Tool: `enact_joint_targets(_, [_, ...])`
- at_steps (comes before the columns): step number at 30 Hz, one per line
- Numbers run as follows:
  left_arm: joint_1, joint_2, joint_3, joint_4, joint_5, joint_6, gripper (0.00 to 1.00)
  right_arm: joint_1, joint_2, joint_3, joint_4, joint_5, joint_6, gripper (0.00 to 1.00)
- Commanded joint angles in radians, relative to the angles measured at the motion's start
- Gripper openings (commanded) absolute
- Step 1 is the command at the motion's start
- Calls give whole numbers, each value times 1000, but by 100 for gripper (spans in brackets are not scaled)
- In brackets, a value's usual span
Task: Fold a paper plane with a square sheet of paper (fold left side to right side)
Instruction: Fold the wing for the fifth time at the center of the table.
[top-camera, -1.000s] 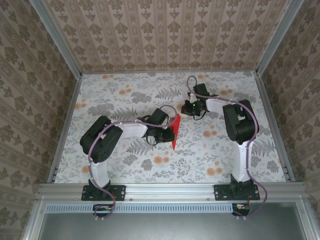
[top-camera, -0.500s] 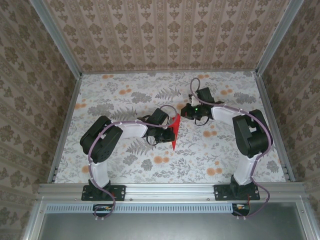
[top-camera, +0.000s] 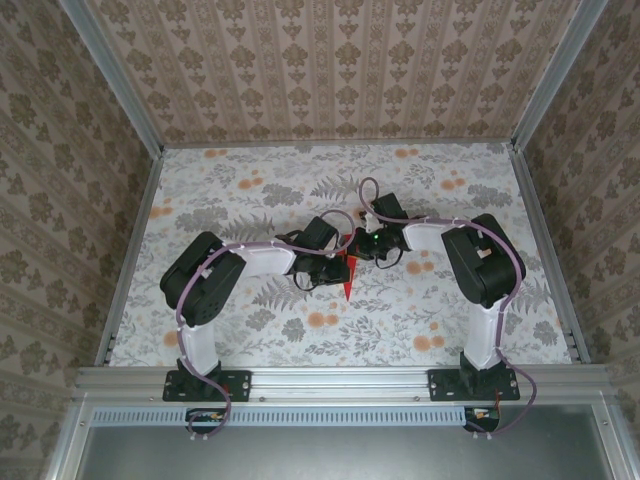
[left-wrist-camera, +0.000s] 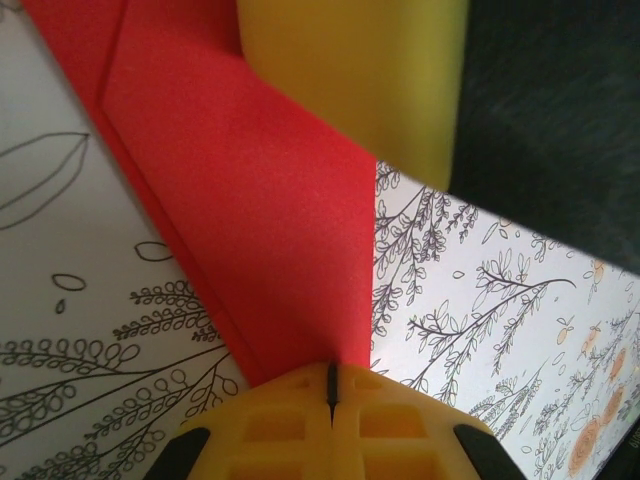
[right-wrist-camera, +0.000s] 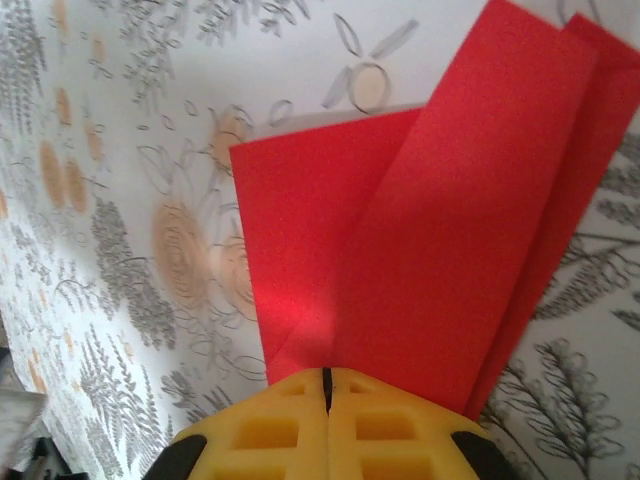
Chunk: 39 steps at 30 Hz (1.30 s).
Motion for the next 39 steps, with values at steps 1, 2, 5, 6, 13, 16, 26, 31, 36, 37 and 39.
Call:
enact_joint_targets(1, [-18, 25, -14, -80, -36, 22, 5, 3, 21, -16, -42, 36, 11, 6])
enact_joint_targets(2, [-18, 18, -13, -73, -34, 22, 4, 3, 28, -16, -53, 49, 8, 6])
enact_joint_targets(5, [-18, -22, -14, -61, -32, 29, 6, 1, 46, -16, -80, 77, 0, 6])
enact_joint_targets(6, [-19, -39, -17, -56, -31, 33, 7, -2, 52, -15, -88, 83, -1, 6])
enact_joint_targets(13, [-18, -138, -48, 30, 47, 20, 12, -3, 82, -16, -95, 91, -3, 5])
enact_joint_targets(16, [-21, -144, -59, 80, 86, -10, 13, -2, 78, -12, -101, 95, -8, 5])
enact_joint_targets(26, [-34, -61, -47, 88, 123, -31, 13, -3, 82, -4, -120, 101, -19, 5])
enact_joint_targets(31, [-32, -53, -59, 71, 96, -29, 13, -3, 82, 3, -137, 109, -28, 5])
enact_joint_targets(36, [-31, -47, -69, 78, 92, -34, 14, -2, 83, 9, -144, 112, -30, 5])
enact_joint_targets(37, [-32, -46, -72, 80, 91, -34, 14, -2, 83, 10, -147, 113, -31, 5])
enact_joint_targets(39, [-32, -43, -79, 79, 85, -37, 14, -3, 83, 12, -152, 117, -34, 5])
